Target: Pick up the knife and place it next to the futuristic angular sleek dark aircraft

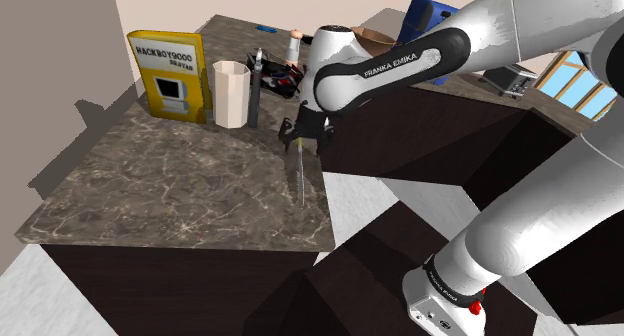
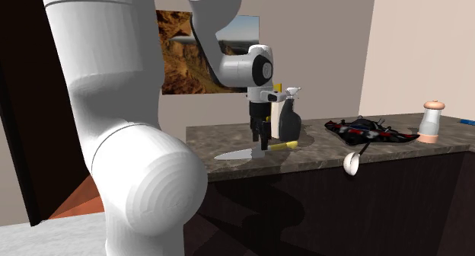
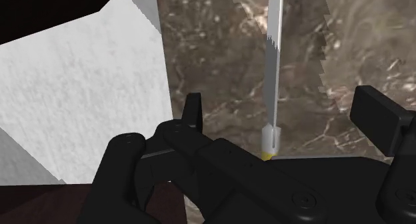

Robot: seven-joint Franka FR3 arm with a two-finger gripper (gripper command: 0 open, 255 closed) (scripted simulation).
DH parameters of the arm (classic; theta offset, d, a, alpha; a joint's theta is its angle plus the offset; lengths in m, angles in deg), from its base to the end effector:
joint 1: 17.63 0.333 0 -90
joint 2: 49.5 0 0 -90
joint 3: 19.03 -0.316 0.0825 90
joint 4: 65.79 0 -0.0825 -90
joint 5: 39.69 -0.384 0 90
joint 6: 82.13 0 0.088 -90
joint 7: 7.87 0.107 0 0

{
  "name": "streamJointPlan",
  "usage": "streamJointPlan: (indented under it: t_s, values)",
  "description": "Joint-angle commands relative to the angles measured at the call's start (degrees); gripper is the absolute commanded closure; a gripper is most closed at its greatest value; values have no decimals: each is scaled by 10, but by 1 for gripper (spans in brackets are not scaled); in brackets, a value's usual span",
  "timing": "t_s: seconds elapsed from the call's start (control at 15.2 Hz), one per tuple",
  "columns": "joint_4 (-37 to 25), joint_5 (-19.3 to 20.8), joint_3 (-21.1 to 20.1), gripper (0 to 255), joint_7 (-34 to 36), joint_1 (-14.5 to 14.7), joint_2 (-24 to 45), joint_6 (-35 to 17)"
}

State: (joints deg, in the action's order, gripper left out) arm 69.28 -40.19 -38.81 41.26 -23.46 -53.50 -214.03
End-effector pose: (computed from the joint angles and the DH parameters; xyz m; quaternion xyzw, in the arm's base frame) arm 0.4790 0.1193 0.3562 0.9522 -0.3053 0.0089 0.0046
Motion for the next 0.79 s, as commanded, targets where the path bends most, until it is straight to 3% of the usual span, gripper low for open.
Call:
streamJointPlan:
  t_s: [0.0, 0.26, 0.73]
  values:
    - [4, 7, -1, 0, 7, 0, 13, -17]
    - [13, 17, -2, 0, 15, -1, 34, -45]
    - [13, 17, -2, 0, 15, -1, 33, -45]
